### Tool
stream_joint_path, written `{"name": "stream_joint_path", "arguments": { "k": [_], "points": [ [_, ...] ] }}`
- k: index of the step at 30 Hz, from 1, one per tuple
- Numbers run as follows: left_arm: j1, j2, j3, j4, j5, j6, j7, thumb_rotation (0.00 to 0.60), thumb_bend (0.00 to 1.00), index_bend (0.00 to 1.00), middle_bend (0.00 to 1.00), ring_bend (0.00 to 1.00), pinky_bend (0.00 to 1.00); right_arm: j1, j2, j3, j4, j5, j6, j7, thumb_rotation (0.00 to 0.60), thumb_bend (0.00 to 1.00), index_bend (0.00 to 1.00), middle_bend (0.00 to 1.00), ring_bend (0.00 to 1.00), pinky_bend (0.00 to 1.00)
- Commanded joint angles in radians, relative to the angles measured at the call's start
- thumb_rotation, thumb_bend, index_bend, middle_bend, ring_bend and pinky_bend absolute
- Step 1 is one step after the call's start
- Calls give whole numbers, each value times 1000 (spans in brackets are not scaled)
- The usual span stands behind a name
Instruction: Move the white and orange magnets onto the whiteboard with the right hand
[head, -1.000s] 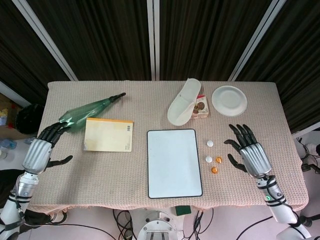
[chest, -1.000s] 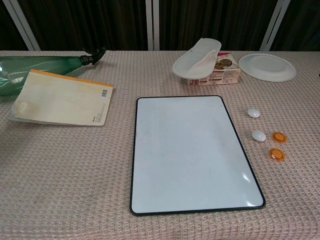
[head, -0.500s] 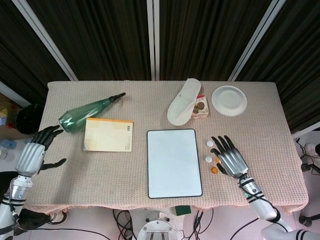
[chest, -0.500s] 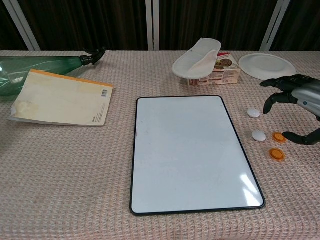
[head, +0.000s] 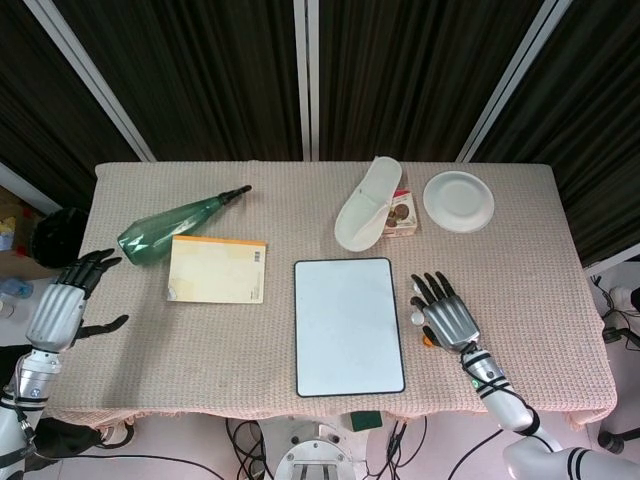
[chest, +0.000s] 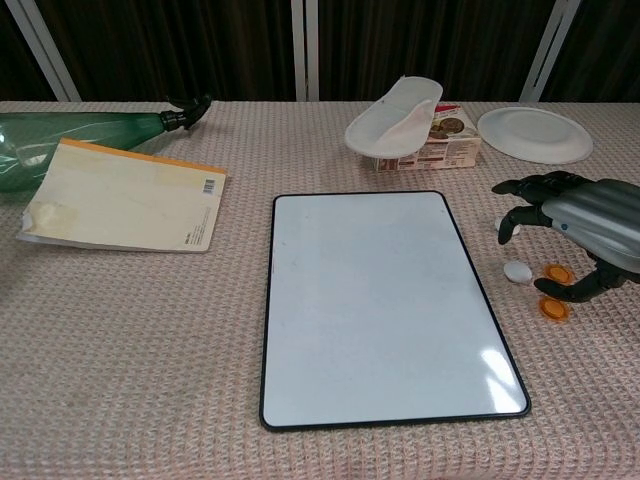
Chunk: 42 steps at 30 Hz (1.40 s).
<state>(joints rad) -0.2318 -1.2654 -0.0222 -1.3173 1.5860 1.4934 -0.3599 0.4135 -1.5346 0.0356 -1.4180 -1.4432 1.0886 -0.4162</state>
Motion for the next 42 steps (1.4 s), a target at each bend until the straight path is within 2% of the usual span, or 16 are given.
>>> {"name": "stream_joint_path", "arguments": {
  "k": [1,18,23,28,34,40,42],
  "points": [
    [-1,0,0,3,4,0,-3,600,105,165,108,96,151,2,-7,-4,9,2,-3,0,600,315,339,0,0,0],
    [1,-1,-1,12,5,-5,-9,600,106,171,108,96,151,8,-41,-9,47,-7,19,19,600,327,523,0,0,0],
    [3,1,-2,14,4,-4,-11,600,106,171,108,96,151,36,-38,12,18,-43,35,42,600,327,528,0,0,0],
    [10,5,-5,16,0,5,-16,600,105,172,108,96,151,118,-74,60,-6,-55,-23,17,600,327,530,0,0,0],
    [15,8,-7,24,-8,4,-28,600,106,171,108,96,151,213,-163,116,31,-2,-119,-30,600,327,530,0,0,0],
    [10,3,-5,43,-20,-26,-48,600,106,171,108,96,151,272,-230,140,83,44,-170,-72,600,327,528,0,0,0],
    [10,1,-5,48,-20,-28,-52,600,106,171,108,96,150,282,-235,141,82,69,-187,-96,600,323,472,0,0,0]
  ]
}}
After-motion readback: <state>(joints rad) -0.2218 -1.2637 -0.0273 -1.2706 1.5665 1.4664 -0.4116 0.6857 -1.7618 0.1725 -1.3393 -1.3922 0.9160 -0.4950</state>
